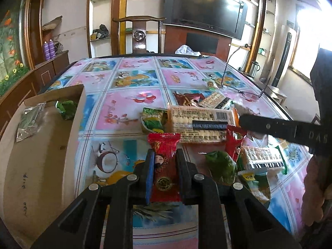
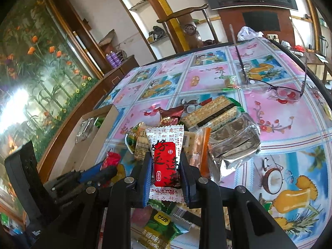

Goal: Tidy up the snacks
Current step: 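Lift the red wrapped candy with the left gripper toward the box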

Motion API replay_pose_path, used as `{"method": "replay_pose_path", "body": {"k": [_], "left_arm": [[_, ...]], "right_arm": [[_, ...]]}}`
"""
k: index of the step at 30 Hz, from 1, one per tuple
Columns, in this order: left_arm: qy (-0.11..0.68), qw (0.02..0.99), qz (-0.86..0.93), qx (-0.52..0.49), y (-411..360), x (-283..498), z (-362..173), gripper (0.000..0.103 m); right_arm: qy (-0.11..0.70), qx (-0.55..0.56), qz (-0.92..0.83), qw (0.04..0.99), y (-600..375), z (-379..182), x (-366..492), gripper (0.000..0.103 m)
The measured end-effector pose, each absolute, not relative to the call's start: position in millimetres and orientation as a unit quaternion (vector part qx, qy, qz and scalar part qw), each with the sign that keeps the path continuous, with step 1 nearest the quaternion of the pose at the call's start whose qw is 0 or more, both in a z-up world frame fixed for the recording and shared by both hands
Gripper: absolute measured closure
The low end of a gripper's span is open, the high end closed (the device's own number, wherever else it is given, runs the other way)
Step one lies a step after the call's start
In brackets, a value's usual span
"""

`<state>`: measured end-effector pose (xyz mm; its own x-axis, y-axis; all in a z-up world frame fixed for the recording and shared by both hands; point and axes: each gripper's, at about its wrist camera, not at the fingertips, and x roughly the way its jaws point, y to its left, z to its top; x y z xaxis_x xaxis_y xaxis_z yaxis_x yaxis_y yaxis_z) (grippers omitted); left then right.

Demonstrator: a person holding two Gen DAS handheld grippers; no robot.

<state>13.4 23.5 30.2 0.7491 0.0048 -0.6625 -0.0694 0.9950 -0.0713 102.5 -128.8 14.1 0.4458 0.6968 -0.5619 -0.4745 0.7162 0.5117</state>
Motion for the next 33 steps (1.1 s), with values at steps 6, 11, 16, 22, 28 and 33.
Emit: {"method": "replay_pose_path", "body": {"k": [6,11,16,22,28,33], "left_arm": [[0.338,0.940,0.043,-0.019,20.5,10.4,33.8,0.084],[0.335,0.941,0.051,-0.011,20.2,9.9,34.3,0.084],[0.333,0.941,0.056,-0.008,19.8,9.7,34.4,0.084],[0.328,0.943,0.061,0.002,16.1,7.3,35.2,0.084],[0.325,0.944,0.061,0.006,15.0,6.7,36.3,0.084],[0.324,0.944,0.058,0.002,15.0,6.6,38.0,0.084]], "right_arm": [[0.395,0.115,0.359,0.838,-115.2,12.2,95.1,0.076],[0.394,0.110,0.361,0.838,-112.2,10.7,92.7,0.076],[0.396,0.110,0.359,0.838,-112.3,9.3,94.0,0.076],[0.397,0.110,0.359,0.838,-112.4,9.5,94.1,0.076],[0.397,0.110,0.358,0.838,-112.0,8.8,94.2,0.076],[0.397,0.113,0.356,0.838,-112.3,7.4,95.8,0.076]]}}
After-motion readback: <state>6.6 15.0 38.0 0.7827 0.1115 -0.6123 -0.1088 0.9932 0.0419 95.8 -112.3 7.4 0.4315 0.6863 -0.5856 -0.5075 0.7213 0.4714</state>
